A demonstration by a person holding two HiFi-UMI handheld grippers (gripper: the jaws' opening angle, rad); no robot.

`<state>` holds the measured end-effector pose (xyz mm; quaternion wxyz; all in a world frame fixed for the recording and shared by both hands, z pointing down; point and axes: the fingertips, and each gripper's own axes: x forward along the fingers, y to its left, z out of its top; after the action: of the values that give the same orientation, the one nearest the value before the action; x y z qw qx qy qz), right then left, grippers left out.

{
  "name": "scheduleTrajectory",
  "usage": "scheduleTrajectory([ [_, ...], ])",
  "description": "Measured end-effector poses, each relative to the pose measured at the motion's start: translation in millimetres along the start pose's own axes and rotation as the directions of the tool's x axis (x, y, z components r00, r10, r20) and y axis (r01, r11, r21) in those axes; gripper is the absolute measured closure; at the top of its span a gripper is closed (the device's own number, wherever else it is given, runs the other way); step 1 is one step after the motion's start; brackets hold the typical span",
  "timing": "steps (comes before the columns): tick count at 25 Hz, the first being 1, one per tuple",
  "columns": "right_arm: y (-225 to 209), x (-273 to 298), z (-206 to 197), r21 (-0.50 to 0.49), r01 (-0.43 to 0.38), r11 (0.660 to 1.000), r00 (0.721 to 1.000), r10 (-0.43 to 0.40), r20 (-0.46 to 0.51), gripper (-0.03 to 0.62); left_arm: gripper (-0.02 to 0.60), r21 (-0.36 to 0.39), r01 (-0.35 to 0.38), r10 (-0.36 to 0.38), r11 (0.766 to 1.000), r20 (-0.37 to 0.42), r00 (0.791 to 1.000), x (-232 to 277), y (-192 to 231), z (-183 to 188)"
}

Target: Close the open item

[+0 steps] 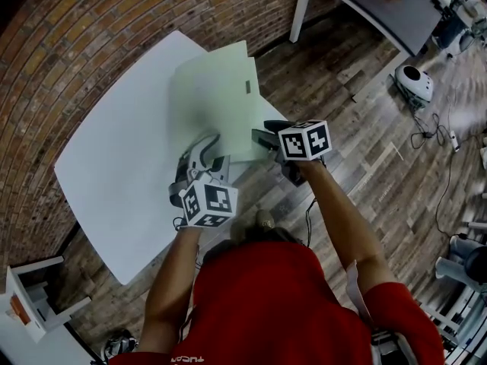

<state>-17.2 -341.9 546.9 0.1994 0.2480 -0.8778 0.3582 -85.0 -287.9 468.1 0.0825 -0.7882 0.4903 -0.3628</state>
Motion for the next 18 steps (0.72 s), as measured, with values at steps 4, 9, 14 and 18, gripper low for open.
scheduleTrajectory([
  [4, 0, 0, -1, -0.006, -0.005, 1.0, 1.0, 0.005, 0.001, 0.358, 0.491, 0.031, 0.041, -0.04, 0.999, -0.041, 0.998, 10, -13, -2],
  [9, -1, -1, -1, -0.012, -0.019, 1.0, 1.0, 0.02, 0.004, 0.358, 0.485, 0.043, 0.084, -0.08, 0.996, -0.083, 0.993, 21, -25, -5],
  [14, -1, -3, -2, -0.032, -0.058, 0.998, 0.998, 0.058, 0.008, 0.358, 0.476, 0.041, 0.138, -0.133, 0.99, -0.118, 0.984, 28, -35, -12],
  [18, 0, -3, -3, -0.063, -0.09, 0.994, 0.996, 0.09, -0.007, 0.358, 0.463, 0.035, 0.192, -0.185, 0.981, -0.142, 0.972, 32, -40, -17],
])
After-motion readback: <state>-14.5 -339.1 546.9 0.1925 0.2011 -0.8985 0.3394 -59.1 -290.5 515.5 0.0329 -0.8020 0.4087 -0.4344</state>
